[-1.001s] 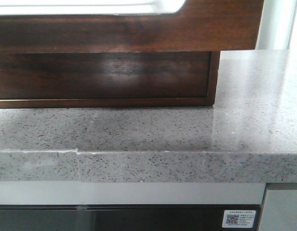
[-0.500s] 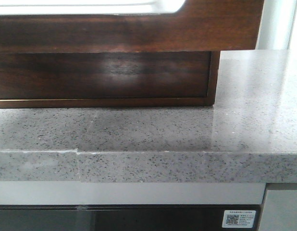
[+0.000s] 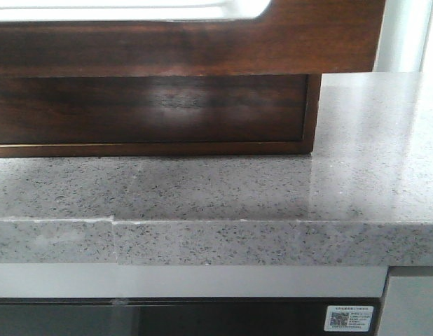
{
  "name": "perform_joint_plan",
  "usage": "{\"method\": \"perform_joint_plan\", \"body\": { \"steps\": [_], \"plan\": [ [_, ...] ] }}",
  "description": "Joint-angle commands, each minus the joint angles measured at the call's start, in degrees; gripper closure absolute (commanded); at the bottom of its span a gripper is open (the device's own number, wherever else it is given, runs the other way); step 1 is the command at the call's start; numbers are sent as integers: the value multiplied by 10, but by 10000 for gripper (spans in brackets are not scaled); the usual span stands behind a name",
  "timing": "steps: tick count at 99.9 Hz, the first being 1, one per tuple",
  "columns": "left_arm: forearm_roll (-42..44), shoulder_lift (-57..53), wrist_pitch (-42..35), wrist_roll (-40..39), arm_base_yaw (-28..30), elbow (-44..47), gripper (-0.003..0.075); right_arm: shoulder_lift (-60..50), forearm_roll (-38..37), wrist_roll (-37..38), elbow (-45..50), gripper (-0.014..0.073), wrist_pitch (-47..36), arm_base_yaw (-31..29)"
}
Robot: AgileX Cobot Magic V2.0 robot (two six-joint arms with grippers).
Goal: Put scissors in drawer with both arms
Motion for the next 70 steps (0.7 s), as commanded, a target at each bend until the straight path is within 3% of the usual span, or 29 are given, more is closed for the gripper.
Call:
{"method": "perform_joint_plan", "body": {
  "steps": [1,54,70],
  "plan": [
    [-4,-18,-49,1,-5,21,741,1,-11,-1,-14,662,-32,-3],
    [-4,-18,-49,1,-5,21,741,1,-11,-1,-14,662,-32,-3],
    [-4,-18,-49,1,-5,21,741,-78,-24,-1,50,662,-102,-27]
  ]
}}
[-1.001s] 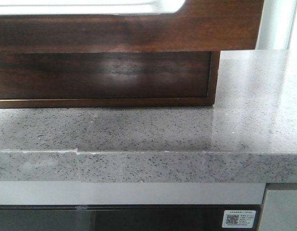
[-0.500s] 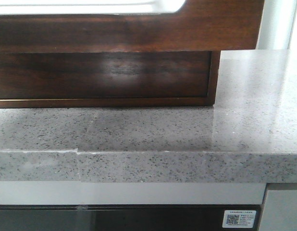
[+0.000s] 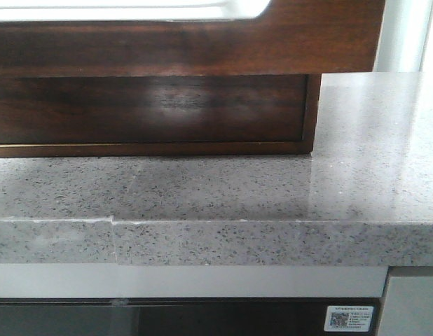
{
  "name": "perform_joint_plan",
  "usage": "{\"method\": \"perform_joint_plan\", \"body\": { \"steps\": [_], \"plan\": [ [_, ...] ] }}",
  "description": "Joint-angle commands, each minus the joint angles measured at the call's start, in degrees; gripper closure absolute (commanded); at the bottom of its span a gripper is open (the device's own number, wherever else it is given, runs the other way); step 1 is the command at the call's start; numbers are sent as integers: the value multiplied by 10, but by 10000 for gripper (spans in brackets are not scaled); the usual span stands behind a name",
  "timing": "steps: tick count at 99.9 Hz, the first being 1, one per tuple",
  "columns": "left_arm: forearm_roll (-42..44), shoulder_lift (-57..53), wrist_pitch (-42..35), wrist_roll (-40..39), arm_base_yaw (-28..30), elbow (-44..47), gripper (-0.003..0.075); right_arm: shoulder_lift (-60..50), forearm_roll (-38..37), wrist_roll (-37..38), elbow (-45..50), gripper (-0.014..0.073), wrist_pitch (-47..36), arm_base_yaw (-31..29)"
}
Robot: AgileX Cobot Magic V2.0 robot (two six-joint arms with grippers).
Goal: Put scissors in drawer with both arms
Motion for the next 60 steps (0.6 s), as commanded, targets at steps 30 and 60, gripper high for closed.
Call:
{"method": "perform_joint_plan", "body": {
  "steps": [30,60],
  "plan": [
    [-4,-18,-47,1,-5,21,741,-234,-3,-1,262,662,-387,-92],
    [-4,-18,-47,1,-5,21,741,-292,10,-1,366,662,-496,-100]
  ]
}}
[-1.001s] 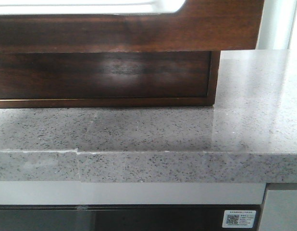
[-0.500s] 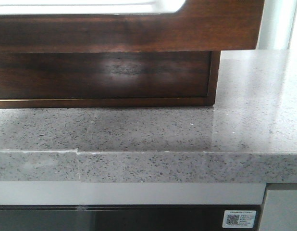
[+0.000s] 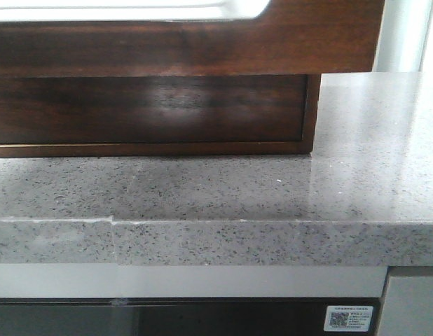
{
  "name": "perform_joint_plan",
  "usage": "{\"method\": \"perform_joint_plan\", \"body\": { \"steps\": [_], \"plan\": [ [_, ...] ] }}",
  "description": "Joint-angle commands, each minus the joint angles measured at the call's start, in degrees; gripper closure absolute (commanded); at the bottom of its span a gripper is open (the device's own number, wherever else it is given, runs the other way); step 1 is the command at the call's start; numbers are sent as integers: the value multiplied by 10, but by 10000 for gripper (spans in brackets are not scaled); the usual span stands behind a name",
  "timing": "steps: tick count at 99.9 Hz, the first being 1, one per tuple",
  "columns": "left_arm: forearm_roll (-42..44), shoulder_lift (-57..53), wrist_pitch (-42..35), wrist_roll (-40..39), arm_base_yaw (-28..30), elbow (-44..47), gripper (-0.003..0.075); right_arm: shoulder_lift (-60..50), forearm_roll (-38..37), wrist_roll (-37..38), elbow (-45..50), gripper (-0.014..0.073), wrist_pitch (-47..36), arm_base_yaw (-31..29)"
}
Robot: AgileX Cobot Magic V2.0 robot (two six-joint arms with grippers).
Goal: Put scissors in drawer with both arms
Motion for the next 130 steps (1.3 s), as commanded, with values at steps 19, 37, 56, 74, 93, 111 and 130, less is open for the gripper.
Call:
{"method": "perform_joint_plan", "body": {
  "steps": [19,37,56,74,93,111,130],
  "plan": [
    [-4,-18,-47,1,-5,21,741,-10,0,-1,9,662,-78,-3],
    [-4,-18,-47,1,-5,21,741,-10,0,-1,9,662,-77,-3],
    [-4,-18,-47,1,-5,21,741,-10,1,-22,9,662,-79,-3],
    [-4,-18,-47,1,-5,21,741,-10,19,-32,10,662,-72,-3],
    [-4,-18,-47,1,-5,21,741,-10,19,-35,10,662,-43,-3],
    [-4,-18,-47,1,-5,21,741,-10,28,-35,10,662,-43,-3],
    [-4,-18,-47,1,-5,21,741,-10,28,-35,10,662,-43,-3]
  ]
}}
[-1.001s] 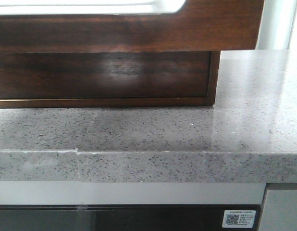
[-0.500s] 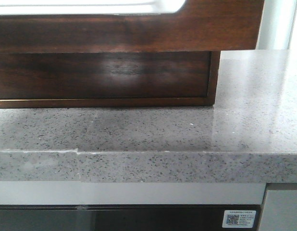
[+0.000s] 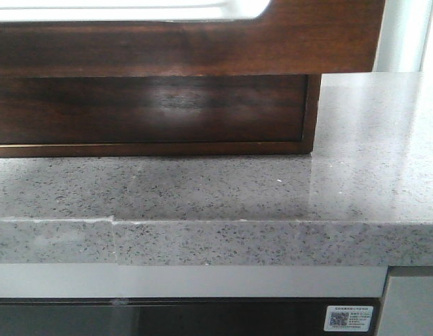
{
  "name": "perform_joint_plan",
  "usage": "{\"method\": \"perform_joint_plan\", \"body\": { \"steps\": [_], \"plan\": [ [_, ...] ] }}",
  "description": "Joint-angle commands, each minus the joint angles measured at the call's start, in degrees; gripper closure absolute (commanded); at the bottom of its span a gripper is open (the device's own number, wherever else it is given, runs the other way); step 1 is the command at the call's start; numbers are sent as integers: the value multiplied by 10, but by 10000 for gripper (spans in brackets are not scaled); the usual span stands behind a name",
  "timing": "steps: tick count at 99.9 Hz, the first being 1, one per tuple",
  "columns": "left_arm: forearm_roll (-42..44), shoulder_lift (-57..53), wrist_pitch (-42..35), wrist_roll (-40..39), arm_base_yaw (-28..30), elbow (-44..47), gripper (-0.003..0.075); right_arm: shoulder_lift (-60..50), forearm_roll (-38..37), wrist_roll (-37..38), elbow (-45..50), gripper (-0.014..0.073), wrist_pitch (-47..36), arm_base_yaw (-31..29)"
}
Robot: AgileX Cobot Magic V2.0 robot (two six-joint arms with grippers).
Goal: Put scissors in drawer with both arms
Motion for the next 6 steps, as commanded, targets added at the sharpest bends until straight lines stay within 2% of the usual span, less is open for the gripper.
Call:
{"method": "perform_joint_plan", "body": {
  "steps": [1,6],
  "plan": [
    [-4,-18,-47,1,-5,21,741,-6,0,-6,10,662,-42,-3],
    [-4,-18,-47,1,-5,21,741,-6,0,-6,10,662,-42,-3]
  ]
}}
